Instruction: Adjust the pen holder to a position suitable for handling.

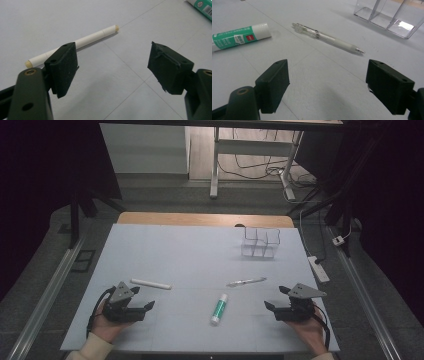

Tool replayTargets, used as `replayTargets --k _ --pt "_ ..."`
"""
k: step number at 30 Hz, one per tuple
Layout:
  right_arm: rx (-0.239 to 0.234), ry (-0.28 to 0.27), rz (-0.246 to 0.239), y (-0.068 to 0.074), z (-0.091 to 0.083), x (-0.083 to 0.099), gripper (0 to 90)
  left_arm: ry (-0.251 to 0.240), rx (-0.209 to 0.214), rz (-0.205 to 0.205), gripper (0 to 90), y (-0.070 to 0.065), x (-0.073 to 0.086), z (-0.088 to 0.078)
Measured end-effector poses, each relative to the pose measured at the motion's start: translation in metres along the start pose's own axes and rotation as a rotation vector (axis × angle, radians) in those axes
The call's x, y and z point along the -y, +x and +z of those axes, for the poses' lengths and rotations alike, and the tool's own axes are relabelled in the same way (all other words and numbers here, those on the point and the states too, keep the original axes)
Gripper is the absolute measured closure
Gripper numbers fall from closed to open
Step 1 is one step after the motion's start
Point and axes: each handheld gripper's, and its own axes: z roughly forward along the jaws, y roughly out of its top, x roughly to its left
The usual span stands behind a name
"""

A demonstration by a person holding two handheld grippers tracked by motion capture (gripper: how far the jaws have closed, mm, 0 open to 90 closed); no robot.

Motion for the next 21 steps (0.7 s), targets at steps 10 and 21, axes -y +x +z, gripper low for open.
replayTargets --k 10,21 --pt "0.0 -0.004 0.005 0.0003 -0.0002 -0.0007 18.5 0.001 -0.002 -0.005 22.9 0.0009 0.0004 -0.0002" --pt "-0.005 0.002 0.008 0.0012 0.0021 -0.0022 19.0 -0.003 -0.009 -0.004 22.9 0.0016 0.0009 -0.0008"
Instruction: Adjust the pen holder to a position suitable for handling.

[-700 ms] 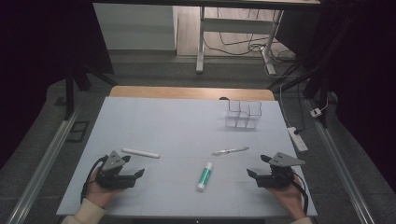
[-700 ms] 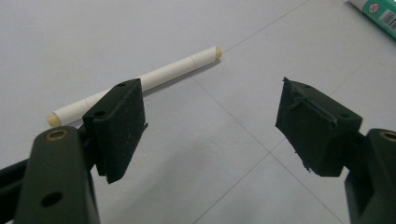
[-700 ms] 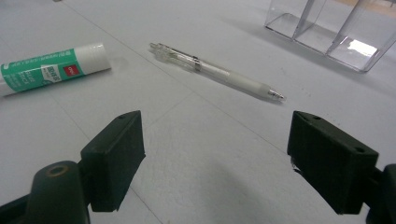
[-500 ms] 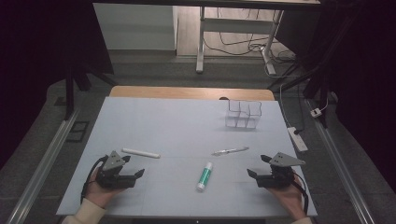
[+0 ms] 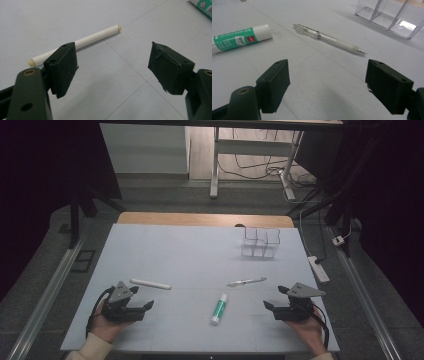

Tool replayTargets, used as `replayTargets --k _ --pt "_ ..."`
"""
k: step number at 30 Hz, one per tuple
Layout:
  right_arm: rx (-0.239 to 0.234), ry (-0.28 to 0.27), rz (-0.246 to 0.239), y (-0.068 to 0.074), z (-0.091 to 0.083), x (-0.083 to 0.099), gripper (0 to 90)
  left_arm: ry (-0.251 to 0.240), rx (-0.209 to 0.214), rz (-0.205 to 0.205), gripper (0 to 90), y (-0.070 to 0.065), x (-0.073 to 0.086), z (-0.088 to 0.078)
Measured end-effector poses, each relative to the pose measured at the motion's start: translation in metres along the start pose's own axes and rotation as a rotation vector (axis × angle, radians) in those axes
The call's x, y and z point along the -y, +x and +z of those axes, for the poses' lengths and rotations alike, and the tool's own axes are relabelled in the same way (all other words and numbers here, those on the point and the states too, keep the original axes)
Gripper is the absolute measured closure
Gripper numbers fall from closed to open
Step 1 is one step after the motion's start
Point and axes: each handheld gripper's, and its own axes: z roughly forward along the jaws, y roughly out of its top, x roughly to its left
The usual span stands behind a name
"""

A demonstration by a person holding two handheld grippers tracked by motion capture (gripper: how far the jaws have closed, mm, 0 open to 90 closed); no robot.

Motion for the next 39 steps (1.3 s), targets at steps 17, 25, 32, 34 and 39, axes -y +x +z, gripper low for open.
replayTargets --k 17,25,32,34,39 --pt "0.035 0.0 0.028 -0.007 0.005 -0.021 21.5 0.01 0.001 0.002 22.4 0.002 0.0 0.003" --pt "0.066 0.002 0.065 -0.017 0.009 -0.03 23.7 0.015 0.004 0.003 22.4 0.002 0.0 0.004" --pt "0.095 0.001 0.087 -0.025 0.01 -0.033 25.9 0.017 0.004 0.0 22.4 0.002 0.0 0.004" --pt "0.098 0.003 0.091 -0.027 0.01 -0.033 26.2 0.017 0.011 -0.003 22.4 0.002 -0.001 0.004" --pt "0.127 0.01 0.104 -0.035 0.012 -0.037 27.6 0.018 0.012 -0.004 22.4 0.002 -0.001 0.004"
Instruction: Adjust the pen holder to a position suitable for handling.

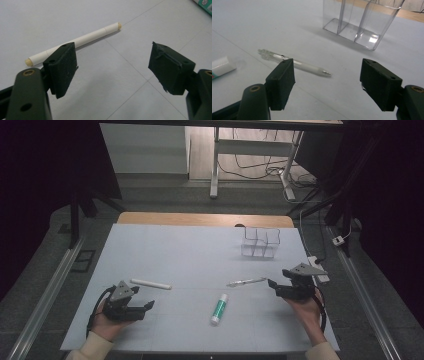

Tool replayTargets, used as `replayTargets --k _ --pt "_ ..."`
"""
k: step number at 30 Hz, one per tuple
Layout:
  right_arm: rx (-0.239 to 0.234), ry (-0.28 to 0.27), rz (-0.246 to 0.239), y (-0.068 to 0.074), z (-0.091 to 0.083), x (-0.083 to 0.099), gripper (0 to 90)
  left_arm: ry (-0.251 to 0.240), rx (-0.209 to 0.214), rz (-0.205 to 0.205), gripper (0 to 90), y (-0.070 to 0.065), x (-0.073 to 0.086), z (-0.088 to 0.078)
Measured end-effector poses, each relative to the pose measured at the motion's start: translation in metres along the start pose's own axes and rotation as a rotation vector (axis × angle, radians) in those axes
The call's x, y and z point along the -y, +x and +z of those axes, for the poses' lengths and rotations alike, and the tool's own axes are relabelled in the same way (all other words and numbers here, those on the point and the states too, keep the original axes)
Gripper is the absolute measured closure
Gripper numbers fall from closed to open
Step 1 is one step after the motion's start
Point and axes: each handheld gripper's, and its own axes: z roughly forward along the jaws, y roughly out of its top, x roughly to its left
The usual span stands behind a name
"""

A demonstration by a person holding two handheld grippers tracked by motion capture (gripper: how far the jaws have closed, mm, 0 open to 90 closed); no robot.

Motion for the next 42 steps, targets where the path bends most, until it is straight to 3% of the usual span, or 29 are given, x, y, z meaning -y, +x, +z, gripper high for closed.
replayTargets --k 17,27,35,42 --pt "0.049 -0.017 0.035 -0.018 0.009 -0.02 37.2 0.001 -0.002 -0.006 22.3 0.001 0.0 0.0" --pt "0.066 -0.024 0.066 -0.035 0.016 -0.027 46.7 0.004 0.0 -0.006 22.3 0.002 0.0 0.001" --pt "0.065 -0.013 0.083 -0.047 0.021 -0.03 56.8 0.006 0.0 -0.003 22.3 0.001 0.0 0.001" --pt "0.064 0.019 0.087 -0.057 0.027 -0.032 73.2 0.009 -0.003 -0.004 22.3 0.002 0.0 0.001"
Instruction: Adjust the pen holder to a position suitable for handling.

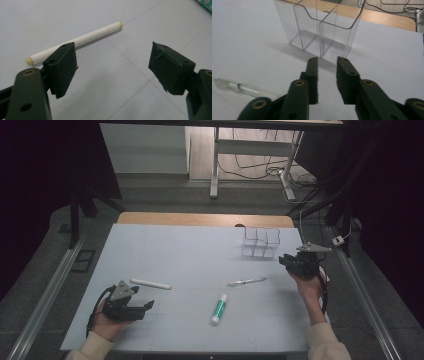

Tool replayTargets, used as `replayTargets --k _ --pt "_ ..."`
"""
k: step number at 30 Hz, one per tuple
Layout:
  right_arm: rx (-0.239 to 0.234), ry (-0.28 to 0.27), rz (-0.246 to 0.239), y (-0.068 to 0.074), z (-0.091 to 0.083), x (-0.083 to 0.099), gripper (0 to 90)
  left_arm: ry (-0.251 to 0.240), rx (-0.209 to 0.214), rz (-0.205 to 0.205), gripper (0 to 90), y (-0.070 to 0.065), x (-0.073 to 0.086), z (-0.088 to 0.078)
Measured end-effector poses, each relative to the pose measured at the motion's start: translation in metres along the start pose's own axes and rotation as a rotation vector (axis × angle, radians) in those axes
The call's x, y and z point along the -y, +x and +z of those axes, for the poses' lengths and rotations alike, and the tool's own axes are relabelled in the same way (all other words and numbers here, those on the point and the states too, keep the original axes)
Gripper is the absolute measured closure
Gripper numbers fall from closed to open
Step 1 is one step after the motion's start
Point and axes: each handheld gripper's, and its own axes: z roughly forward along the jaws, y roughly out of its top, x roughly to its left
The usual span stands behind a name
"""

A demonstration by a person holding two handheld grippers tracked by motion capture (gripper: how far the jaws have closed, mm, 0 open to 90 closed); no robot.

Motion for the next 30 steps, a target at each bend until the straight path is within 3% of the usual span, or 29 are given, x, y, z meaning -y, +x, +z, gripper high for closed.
replayTargets --k 4,10,15,22,30 --pt "0.015 0.008 0.004 -0.007 0.005 -0.003 88.9 0.0 -0.001 -0.001 22.3 0.0 0.0 0.0" --pt "0.037 0.03 0.001 -0.014 0.014 -0.012 89.1 -0.012 -0.003 -0.009 22.4 0.001 -0.001 -0.003" --pt "0.049 0.046 0.029 -0.019 0.027 -0.021 89.0 -0.012 -0.001 -0.002 22.4 0.001 -0.001 -0.003" --pt "0.047 0.046 0.065 -0.028 0.04 -0.026 89.1 -0.007 0.002 0.0 22.4 0.0 -0.001 -0.002" --pt "0.067 0.066 0.066 -0.037 0.054 -0.027 89.0 -0.002 0.0 -0.001 22.4 0.002 -0.001 0.0"
